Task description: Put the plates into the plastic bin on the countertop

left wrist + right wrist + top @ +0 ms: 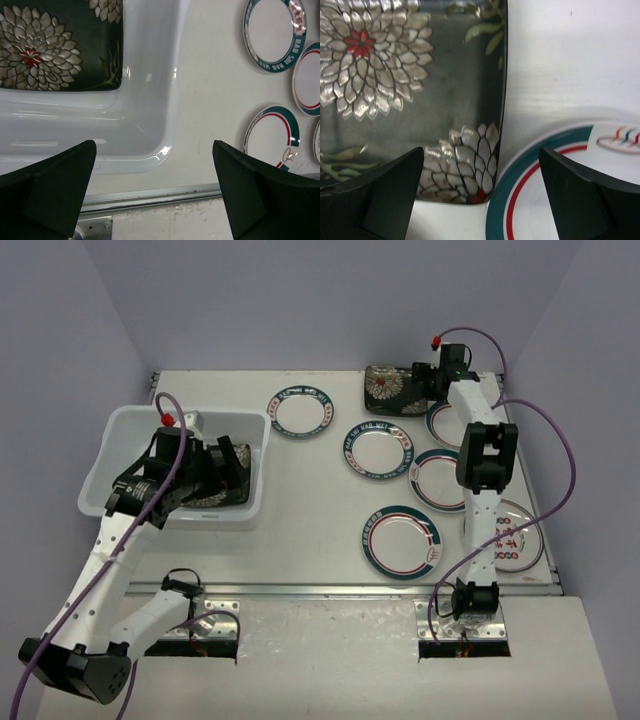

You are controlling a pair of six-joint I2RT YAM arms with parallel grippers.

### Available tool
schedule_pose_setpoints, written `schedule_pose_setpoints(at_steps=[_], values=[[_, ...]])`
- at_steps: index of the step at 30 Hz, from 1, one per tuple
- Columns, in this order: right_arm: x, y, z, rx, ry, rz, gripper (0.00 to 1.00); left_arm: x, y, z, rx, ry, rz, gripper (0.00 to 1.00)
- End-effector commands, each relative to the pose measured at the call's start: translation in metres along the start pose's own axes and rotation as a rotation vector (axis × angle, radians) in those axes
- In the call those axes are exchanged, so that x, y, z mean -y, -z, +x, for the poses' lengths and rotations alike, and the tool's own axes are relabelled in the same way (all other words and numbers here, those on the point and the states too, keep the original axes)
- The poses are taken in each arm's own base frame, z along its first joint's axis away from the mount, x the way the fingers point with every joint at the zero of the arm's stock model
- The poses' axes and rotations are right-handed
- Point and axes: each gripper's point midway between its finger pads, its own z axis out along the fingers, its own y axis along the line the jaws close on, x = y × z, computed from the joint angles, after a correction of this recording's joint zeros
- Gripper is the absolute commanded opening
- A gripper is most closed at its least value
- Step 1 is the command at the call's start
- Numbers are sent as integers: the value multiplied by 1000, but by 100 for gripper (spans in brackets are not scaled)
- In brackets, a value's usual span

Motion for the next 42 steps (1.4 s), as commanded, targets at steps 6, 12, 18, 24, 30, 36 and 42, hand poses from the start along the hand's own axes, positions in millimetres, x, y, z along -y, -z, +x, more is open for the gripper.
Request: schedule_pose_setpoints(at_steps=[6,12,18,24,30,36,42], values=[[-7,-20,-44,191,192,-52,95,20,-6,14,-30,-5,136,100],[-8,-40,-28,162,181,-101,87,25,-2,13,-29,18,159,100],[-18,-53,3,104,135,-171,68,36,10,4,-19,26,194,100],[-31,-57,15,79,37,-239,50,42,11,3,-24,28,223,100],[-47,-57,26,57,-126,-325,18,53,14,1,-23,49,276,100],[-65,-55,19,67,-287,-450,0,65,15,0,-15,87,346,100],[-88,-28,-10,95,-385,-589,0,68,19,-8,10,86,353,100]])
